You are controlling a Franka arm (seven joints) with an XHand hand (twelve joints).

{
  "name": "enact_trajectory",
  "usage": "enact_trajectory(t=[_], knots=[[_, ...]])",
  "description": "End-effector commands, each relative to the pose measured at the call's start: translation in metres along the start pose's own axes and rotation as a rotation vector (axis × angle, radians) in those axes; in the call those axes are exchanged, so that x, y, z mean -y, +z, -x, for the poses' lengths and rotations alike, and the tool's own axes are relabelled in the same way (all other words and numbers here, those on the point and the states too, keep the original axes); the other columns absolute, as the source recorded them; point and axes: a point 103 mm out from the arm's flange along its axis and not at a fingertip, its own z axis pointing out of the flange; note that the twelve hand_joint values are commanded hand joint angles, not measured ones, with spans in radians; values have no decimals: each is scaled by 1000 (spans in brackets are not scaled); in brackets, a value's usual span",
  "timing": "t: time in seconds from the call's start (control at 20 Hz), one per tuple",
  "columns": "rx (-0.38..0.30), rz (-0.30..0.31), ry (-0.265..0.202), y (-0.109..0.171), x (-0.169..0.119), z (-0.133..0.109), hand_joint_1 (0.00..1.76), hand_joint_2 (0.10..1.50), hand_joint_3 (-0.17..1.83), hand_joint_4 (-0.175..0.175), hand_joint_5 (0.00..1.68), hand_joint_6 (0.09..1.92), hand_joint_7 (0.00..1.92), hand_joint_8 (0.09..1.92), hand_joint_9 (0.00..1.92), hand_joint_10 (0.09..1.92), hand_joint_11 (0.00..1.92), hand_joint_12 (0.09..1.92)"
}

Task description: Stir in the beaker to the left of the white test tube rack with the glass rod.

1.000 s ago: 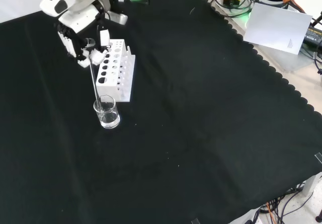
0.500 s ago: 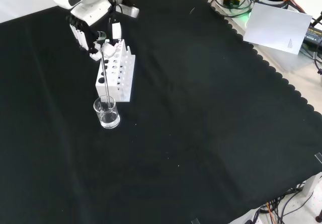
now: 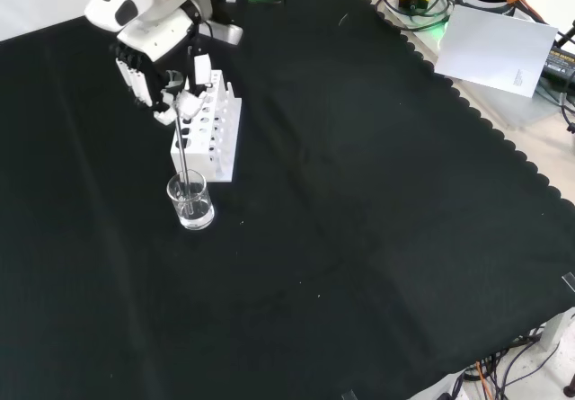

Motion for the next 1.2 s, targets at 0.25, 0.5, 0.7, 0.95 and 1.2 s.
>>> enact_trajectory(t=[0.25,0.5,0.7,0.95,1.2], knots=[[4,-25,68,4,7,50,1331,562,813,-175,1347,326,1352,872,1846,747,1441,981],[21,-20,87,-1,28,52,1331,562,813,-175,1347,326,1352,872,1845,748,1441,981],[33,-11,74,-5,37,40,1331,562,813,-175,1347,326,1352,873,1845,749,1440,981],[83,-6,47,-6,39,19,1331,561,813,-175,1347,327,1352,873,1846,749,1440,982],[85,-7,40,-7,40,13,1331,561,814,-175,1347,328,1352,873,1846,750,1440,982]])
